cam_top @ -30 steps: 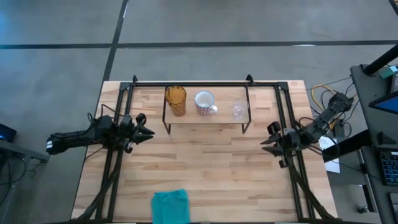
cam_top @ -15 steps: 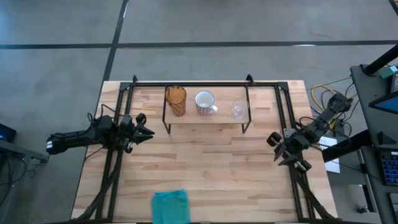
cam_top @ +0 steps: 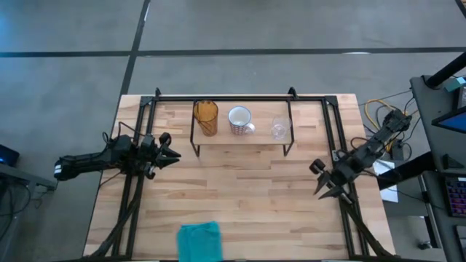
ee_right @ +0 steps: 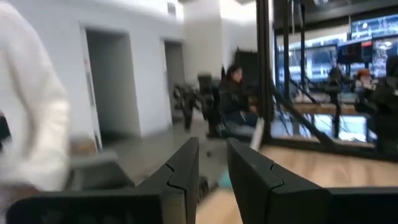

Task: Stack small to large cups/mugs on shelf
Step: Return to Home position

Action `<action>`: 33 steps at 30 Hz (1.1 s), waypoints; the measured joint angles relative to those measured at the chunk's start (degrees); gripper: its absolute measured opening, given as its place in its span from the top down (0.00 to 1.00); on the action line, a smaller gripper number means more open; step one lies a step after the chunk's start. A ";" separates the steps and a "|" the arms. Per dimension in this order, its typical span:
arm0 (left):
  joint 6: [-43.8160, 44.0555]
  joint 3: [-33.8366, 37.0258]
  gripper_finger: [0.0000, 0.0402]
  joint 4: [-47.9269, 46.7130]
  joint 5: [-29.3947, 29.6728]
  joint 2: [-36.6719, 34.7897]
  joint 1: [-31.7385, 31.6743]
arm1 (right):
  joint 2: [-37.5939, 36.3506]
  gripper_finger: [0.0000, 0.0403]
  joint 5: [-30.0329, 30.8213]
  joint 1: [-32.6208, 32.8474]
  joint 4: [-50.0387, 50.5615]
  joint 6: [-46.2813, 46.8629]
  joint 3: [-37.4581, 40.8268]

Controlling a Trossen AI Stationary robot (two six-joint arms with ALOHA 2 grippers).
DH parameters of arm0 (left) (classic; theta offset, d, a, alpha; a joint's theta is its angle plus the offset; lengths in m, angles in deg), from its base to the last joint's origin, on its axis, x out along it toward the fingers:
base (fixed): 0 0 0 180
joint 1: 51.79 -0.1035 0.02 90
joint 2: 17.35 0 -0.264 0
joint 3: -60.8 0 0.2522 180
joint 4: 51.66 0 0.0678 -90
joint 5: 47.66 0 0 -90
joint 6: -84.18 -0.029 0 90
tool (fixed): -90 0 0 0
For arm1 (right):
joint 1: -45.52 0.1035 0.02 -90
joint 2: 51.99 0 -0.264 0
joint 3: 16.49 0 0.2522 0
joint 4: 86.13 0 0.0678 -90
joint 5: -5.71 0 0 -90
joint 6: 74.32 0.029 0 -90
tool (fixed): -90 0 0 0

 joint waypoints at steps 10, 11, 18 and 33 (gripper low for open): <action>-0.01 0.00 0.84 0.00 0.00 0.00 0.02 | 0.01 0.81 -0.70 -0.01 13.00 2.16 0.00; -0.01 0.00 0.84 0.00 0.00 0.00 0.02 | 0.00 0.81 -2.30 -0.02 12.72 1.16 0.00; -0.01 0.00 0.84 0.00 0.00 0.00 0.04 | 0.00 0.81 -10.03 0.02 5.63 -3.74 0.00; -0.01 0.00 0.84 0.02 0.00 0.00 0.02 | 0.15 0.81 -10.15 0.02 12.67 -3.93 0.02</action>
